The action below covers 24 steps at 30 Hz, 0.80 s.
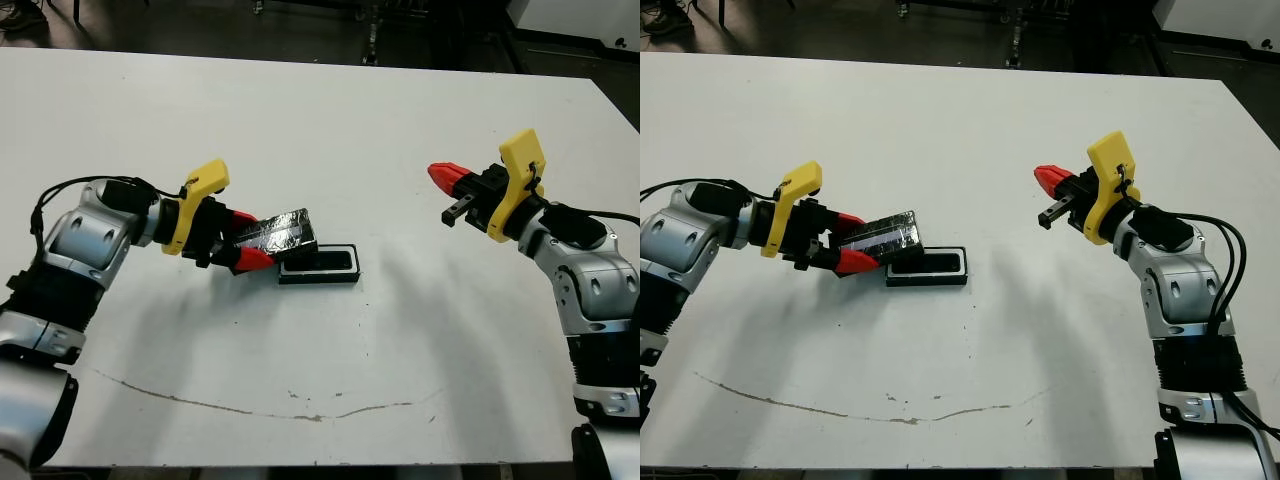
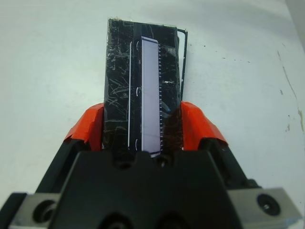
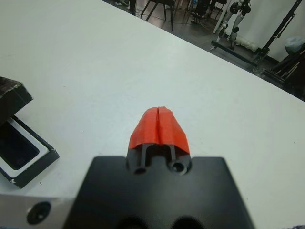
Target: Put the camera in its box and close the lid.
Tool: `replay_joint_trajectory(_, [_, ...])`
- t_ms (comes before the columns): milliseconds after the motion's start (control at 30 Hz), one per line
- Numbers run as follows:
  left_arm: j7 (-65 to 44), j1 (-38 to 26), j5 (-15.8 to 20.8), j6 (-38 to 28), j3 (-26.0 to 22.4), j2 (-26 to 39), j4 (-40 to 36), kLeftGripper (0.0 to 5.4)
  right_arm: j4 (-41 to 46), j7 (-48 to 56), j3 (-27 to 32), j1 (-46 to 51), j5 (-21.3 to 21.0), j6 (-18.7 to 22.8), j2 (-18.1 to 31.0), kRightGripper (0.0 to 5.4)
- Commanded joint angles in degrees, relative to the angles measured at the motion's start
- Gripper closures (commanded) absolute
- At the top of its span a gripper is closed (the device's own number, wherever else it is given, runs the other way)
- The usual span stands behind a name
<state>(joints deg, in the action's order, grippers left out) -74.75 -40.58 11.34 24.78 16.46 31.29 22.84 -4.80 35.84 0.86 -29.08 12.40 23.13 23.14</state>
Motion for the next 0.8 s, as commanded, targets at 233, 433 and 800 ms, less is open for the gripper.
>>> replay_joint_trajectory(233, [-0.57,1.34,-0.38,-0.34,0.31,-1.73,2.67,2.24,1.11,0.25,-0.07,0.13,-0.44,0.44,1.38,5.4])
replay_joint_trajectory(433, [-0.03,1.49,-1.23,-0.81,0.72,-2.39,2.87,2.24,0.64,0.3,-0.43,-0.03,-1.06,-0.17,1.53,5.4])
replay_joint_trajectory(800, [-1.91,2.38,-0.61,-0.22,1.52,-3.69,3.04,2.24,1.4,0.31,-0.64,0.37,-2.07,-0.59,2.03,5.4])
